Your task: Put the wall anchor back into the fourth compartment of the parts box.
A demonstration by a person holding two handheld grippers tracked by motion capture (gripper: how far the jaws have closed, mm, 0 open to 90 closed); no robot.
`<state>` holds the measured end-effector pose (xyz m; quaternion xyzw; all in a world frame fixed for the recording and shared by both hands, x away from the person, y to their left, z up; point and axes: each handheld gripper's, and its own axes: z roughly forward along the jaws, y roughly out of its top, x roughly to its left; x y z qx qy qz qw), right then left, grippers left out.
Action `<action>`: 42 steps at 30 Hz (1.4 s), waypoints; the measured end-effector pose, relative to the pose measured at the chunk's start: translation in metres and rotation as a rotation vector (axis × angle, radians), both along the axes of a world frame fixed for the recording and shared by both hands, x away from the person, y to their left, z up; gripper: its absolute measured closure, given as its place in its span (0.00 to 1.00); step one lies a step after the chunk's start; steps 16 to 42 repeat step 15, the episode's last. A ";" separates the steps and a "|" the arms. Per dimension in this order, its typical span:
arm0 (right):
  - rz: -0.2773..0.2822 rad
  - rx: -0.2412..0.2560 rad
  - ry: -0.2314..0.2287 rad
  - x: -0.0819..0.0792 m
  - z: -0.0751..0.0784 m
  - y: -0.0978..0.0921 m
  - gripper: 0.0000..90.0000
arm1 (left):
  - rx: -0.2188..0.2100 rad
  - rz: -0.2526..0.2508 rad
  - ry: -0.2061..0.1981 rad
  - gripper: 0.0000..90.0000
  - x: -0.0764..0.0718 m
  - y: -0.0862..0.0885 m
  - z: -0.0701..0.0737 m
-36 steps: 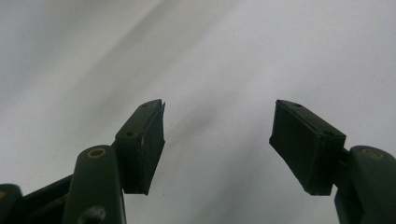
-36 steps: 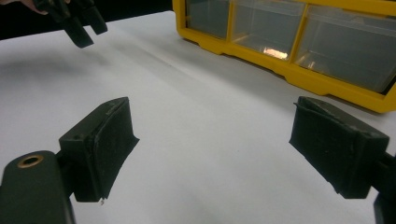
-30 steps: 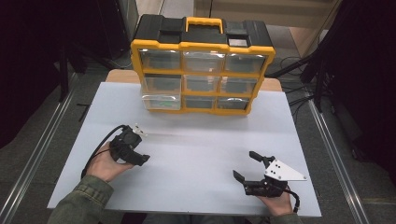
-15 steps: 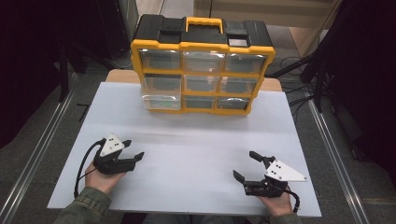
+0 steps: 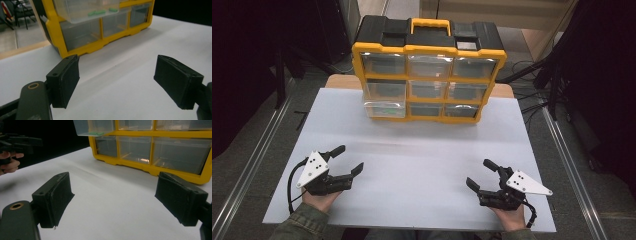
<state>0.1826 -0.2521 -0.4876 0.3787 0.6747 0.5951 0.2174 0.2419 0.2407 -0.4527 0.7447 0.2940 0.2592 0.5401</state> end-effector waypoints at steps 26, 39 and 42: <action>0.001 0.002 0.010 0.001 -0.001 0.000 0.15 | -0.053 -0.024 -0.054 0.16 -0.006 0.000 0.004; 0.001 0.002 0.010 0.001 -0.001 0.000 0.15 | -0.053 -0.024 -0.054 0.16 -0.006 0.000 0.004; 0.001 0.002 0.010 0.001 -0.001 0.000 0.15 | -0.053 -0.024 -0.054 0.16 -0.006 0.000 0.004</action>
